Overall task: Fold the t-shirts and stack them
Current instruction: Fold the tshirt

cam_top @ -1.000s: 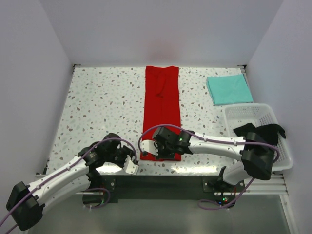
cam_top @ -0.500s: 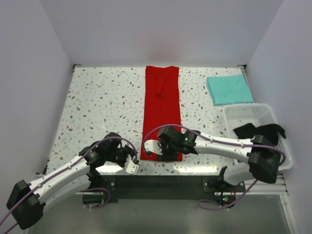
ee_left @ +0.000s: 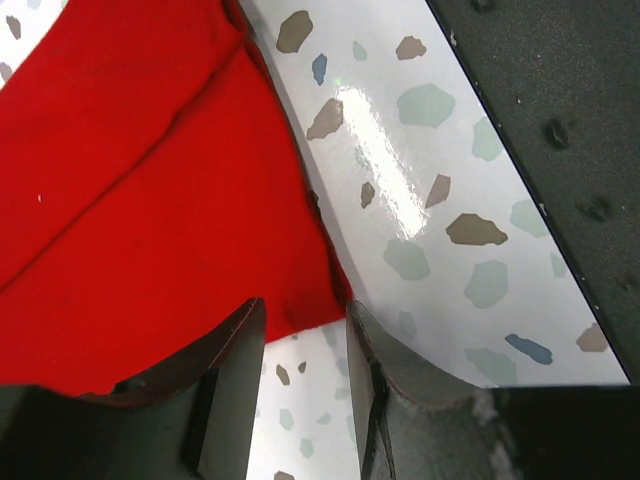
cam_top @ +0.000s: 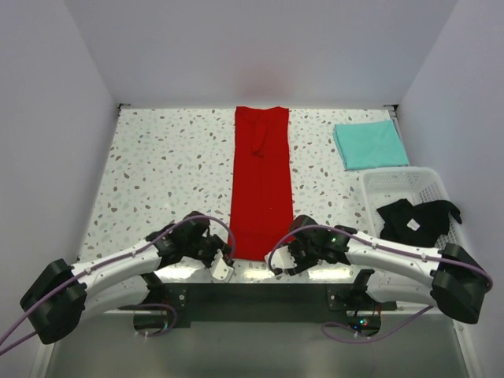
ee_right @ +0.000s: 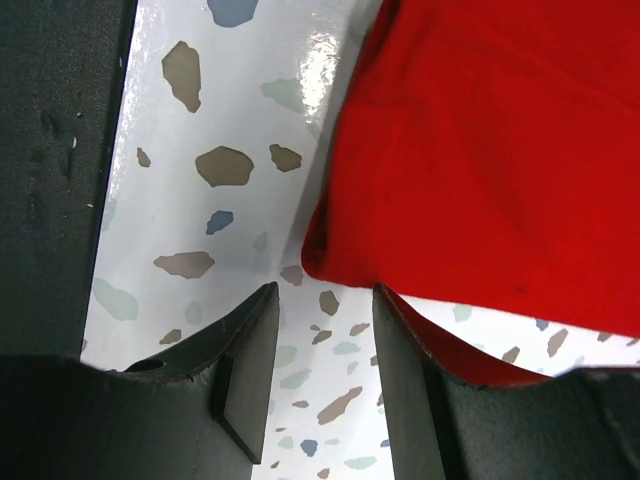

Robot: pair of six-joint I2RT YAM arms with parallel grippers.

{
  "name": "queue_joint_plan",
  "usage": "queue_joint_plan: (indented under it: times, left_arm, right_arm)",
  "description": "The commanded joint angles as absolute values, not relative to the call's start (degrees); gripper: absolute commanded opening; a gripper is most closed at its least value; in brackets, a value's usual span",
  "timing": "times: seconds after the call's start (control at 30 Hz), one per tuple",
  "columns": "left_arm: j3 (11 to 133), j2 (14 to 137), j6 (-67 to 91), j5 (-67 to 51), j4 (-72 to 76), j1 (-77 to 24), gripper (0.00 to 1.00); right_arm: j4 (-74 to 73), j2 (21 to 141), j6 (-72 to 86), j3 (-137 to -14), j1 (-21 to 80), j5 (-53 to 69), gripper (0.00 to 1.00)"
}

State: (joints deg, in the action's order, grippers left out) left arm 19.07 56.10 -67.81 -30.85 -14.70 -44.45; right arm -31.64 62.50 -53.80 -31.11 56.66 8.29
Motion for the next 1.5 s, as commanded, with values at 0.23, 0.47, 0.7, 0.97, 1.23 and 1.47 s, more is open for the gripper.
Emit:
queue_joint_plan:
  times: [0.23, 0.47, 0.7, 0.97, 1.23, 1.47]
  left_arm:
    - [18.5, 61.3, -71.1, -31.8, -6.9, -46.4, 0.42]
    - [18.3, 64.0, -73.9, -30.4, -5.6, -47.0, 0.34]
    - [22.4, 62.5, -72.0, -30.7, -13.0, -49.9, 0.0]
    - [27.1, 52.6, -59.6, -30.0, -22.9, -60.9, 0.0]
    - [32.7, 50.0, -54.2, -28.9, -24.4, -52.6, 0.0]
    - [37.2, 57.6, -59.2, -32.4, -20.8, -43.1, 0.0]
  right_arm:
    - [-23.6, 67.7, -61.6, -28.2, 56.6, 11.0, 0.47]
    - [-19.3, 69.8, -62.4, -26.9, 56.6, 10.2, 0.3]
    - [-24.6, 70.1, -58.3, -32.1, 57.3, 10.4, 0.0]
    - [-38.8, 57.7, -49.0, -38.8, 66.6, 13.6, 0.0]
    - [-40.9, 55.9, -51.2, -42.9, 61.4, 10.5, 0.0]
    - [-35.5, 60.5, -59.8, -46.2, 49.2, 12.2, 0.0]
